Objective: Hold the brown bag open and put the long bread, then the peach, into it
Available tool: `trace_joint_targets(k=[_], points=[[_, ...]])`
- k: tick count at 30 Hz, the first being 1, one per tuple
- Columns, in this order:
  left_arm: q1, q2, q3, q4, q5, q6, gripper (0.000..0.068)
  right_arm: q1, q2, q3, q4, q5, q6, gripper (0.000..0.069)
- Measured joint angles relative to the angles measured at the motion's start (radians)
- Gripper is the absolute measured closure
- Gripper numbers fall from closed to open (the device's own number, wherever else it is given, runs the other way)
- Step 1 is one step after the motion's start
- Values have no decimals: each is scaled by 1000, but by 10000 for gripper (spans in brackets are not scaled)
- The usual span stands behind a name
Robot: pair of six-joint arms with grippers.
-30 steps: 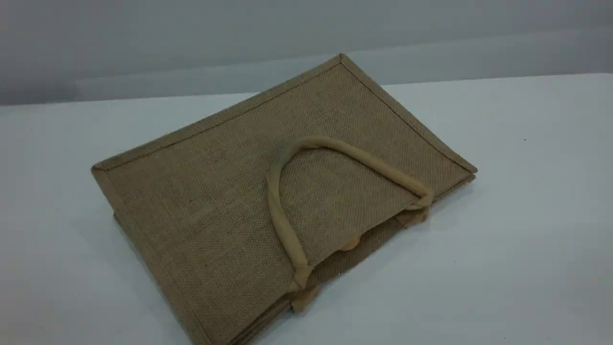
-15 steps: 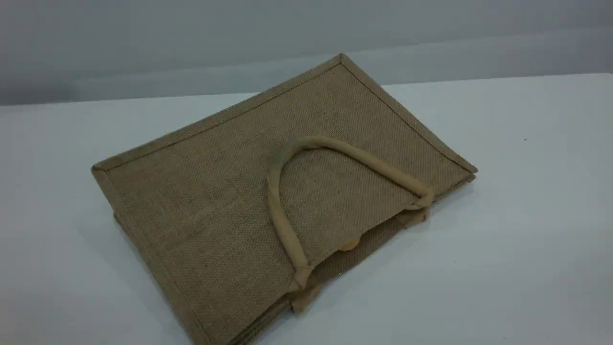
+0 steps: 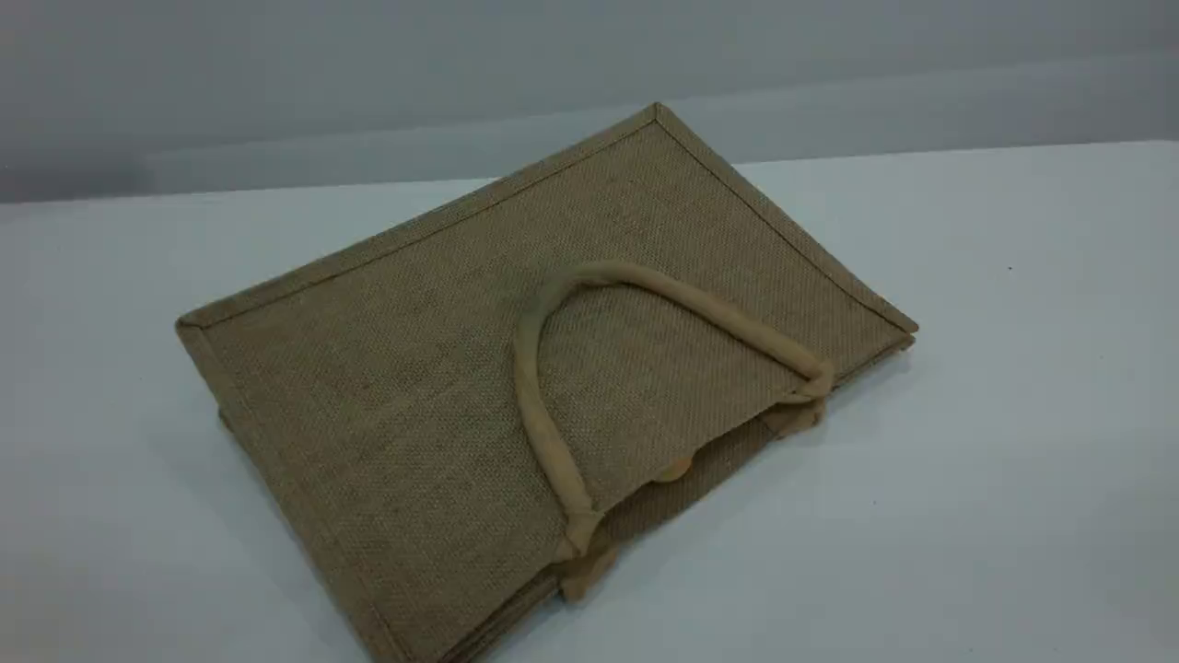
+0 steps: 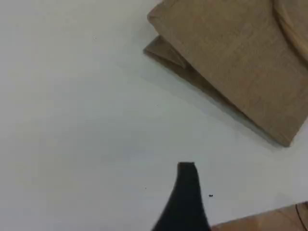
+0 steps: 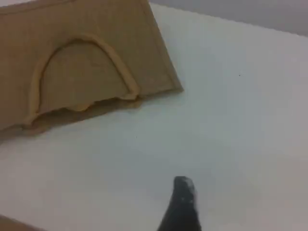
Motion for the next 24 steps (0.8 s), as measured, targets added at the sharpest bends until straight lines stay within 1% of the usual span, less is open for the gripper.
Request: trace_joint_targets(k=[8,11,14,17,20,24], points=[[4,-63,0,0,-1,-2,126,0,0,0,-1,0,0,163],[51,-103,0,0,-1,-2,126,-4,0,0,1,1,0,163],[123,-129,0,0,-1,-2,126,-29,-19,0,17,1,0,163],[183,-159,0,0,-1,-2,126,-42,-60,0,18,2,0,163],[223,-174,0,0,-1,-2,126,-42,-67,0,22,3,0,163],[256,-174,0,0,-1,-2,126,-41,-67,0,22,3,0,163]])
